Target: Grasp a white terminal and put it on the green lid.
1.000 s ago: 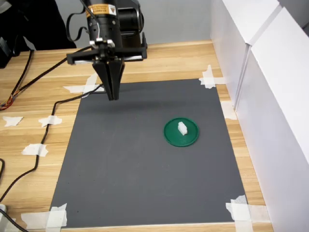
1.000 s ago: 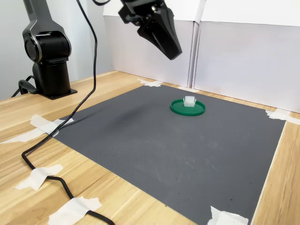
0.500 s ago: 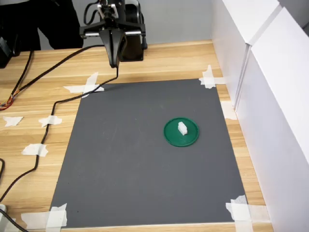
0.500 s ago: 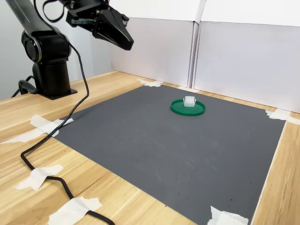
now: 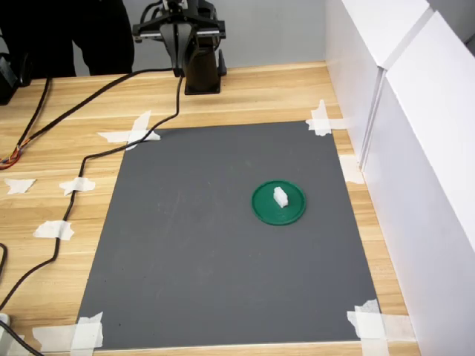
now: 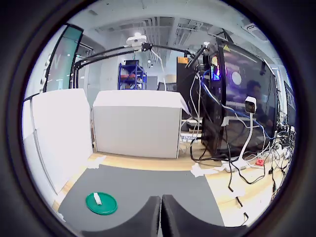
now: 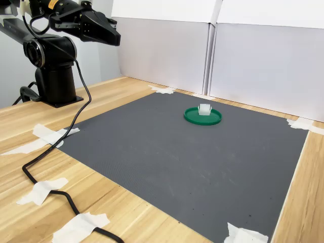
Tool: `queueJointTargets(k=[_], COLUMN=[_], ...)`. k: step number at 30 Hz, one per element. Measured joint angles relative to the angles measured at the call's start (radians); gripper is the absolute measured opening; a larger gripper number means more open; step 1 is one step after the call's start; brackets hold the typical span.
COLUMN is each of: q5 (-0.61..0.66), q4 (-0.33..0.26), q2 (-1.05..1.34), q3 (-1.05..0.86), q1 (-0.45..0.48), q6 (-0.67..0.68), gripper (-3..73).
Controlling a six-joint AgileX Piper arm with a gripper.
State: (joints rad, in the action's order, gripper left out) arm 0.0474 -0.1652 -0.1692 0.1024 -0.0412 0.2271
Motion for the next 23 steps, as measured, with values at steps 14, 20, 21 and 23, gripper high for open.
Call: queueJointTargets(k=[14,20,21,23], q5=[0.151,0.151,0.151,0.151], q4=[0.013,0.014,0.014,0.015], q2=[0.115,0.118,0.118,0.118], q3=[-0.010,-0.011,-0.011,-0.011], q1=[0.000,0.000,0.000,0.000], q6=[0.000,0.000,0.000,0.000], gripper=[-1.6,-1.6,-1.6,-1.6])
